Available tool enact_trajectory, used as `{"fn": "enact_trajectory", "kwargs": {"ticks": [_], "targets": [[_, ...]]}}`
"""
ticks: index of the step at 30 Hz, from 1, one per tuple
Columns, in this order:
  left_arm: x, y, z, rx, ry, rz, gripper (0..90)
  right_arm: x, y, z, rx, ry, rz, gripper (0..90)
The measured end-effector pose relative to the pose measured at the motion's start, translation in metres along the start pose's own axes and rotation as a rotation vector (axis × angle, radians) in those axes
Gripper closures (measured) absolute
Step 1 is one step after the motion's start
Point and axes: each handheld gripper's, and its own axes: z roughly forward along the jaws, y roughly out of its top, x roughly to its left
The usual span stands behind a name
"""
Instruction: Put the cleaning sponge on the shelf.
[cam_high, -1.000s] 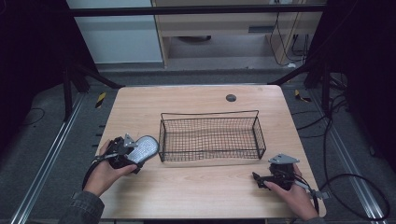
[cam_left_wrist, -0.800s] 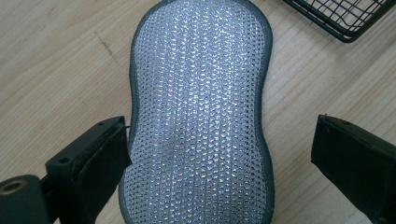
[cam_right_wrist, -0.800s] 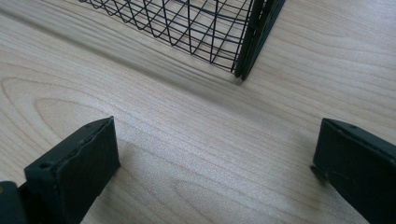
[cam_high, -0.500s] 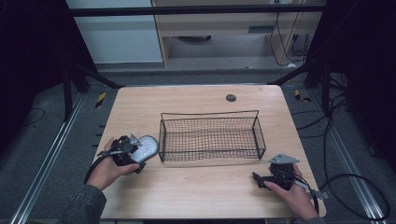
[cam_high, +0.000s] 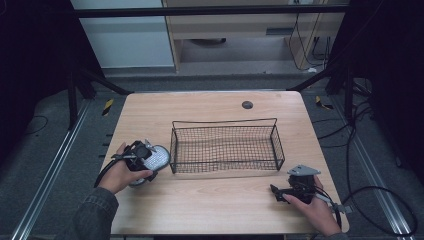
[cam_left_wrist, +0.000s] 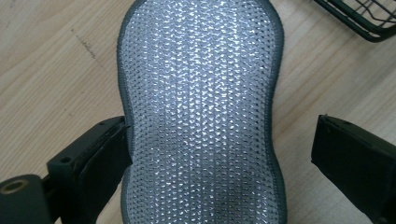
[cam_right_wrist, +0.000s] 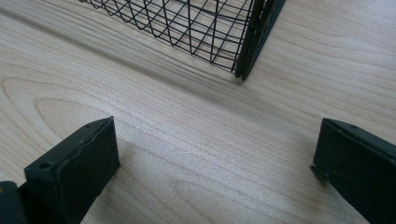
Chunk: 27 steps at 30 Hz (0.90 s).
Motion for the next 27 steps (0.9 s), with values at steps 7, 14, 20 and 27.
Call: {"fn": "enact_trajectory", "kwargs": {"ticks": [7,14,20,27], "targets": [[0.007,0.004,0.004,0.009,-0.013,-0.016,3.8,0.0,0.0,0.0,-0.001,0.001,0.002,0.4],[0.011,0.006,0.009,0.018,-0.02,-0.015,4.0,0.0,0.0,0.0,0.0,0.004,0.006,0.4],[0.016,0.006,0.013,0.022,-0.027,-0.036,3.9,0.0,0.0,0.0,0.001,0.006,0.007,0.4],[0.02,0.004,0.021,0.048,-0.06,-0.054,3.9,0.0,0.0,0.0,0.001,0.004,0.004,0.4]]}}
